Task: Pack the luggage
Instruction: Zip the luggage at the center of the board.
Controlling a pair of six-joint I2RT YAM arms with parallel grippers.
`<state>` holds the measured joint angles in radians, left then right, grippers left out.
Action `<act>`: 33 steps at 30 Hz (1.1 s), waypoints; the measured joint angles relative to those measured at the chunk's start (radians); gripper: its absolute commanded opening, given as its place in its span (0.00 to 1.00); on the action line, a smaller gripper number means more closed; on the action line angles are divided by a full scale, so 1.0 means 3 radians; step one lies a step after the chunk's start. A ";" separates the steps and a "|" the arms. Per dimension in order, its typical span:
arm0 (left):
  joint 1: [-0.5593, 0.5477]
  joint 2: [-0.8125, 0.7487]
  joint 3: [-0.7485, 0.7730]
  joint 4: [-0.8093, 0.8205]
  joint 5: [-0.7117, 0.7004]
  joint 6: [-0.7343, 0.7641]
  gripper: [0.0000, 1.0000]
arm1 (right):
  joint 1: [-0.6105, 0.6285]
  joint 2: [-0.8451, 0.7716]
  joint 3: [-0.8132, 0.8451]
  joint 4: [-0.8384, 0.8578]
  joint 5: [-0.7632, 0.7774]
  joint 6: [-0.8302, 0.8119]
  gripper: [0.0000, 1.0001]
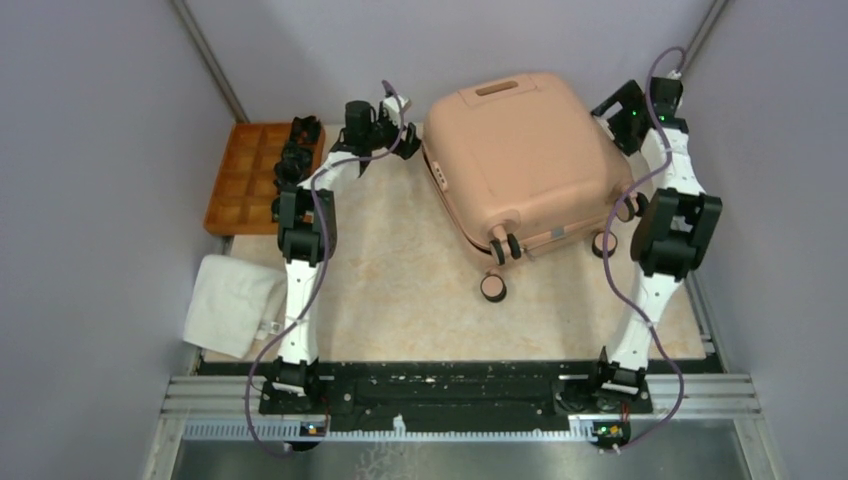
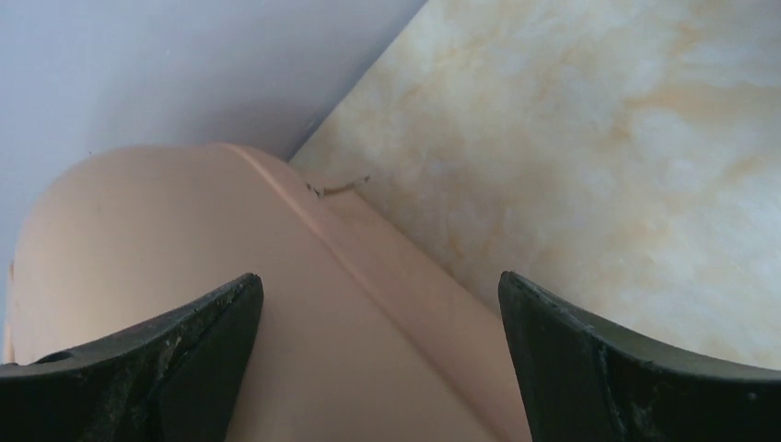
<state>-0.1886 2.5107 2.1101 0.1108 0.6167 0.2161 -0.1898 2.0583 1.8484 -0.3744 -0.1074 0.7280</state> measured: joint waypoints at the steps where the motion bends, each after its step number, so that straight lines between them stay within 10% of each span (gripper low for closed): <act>1: 0.0008 -0.0017 -0.0050 0.0008 0.0039 0.0009 0.80 | -0.0014 0.0203 0.0244 -0.0090 -0.0120 -0.0013 0.99; 9: 0.0033 -0.0342 -0.0896 -0.0034 0.0477 0.0436 0.77 | -0.0011 0.1645 0.2183 -0.0488 -0.1122 0.0192 0.99; 25: 0.0478 -0.2223 -0.1530 -0.2358 0.0759 0.2017 0.80 | 0.0785 0.1801 0.2065 0.0917 -0.2125 0.0605 0.99; 33: 0.0718 -0.2881 -0.2330 -0.1700 0.0107 0.1864 0.80 | 0.0968 0.1225 0.1372 0.0710 -0.1705 0.0348 0.99</act>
<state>0.0269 1.6463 1.4113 -0.3992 0.6487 0.7753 0.1005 2.4256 2.2601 -0.1616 -0.6189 0.8326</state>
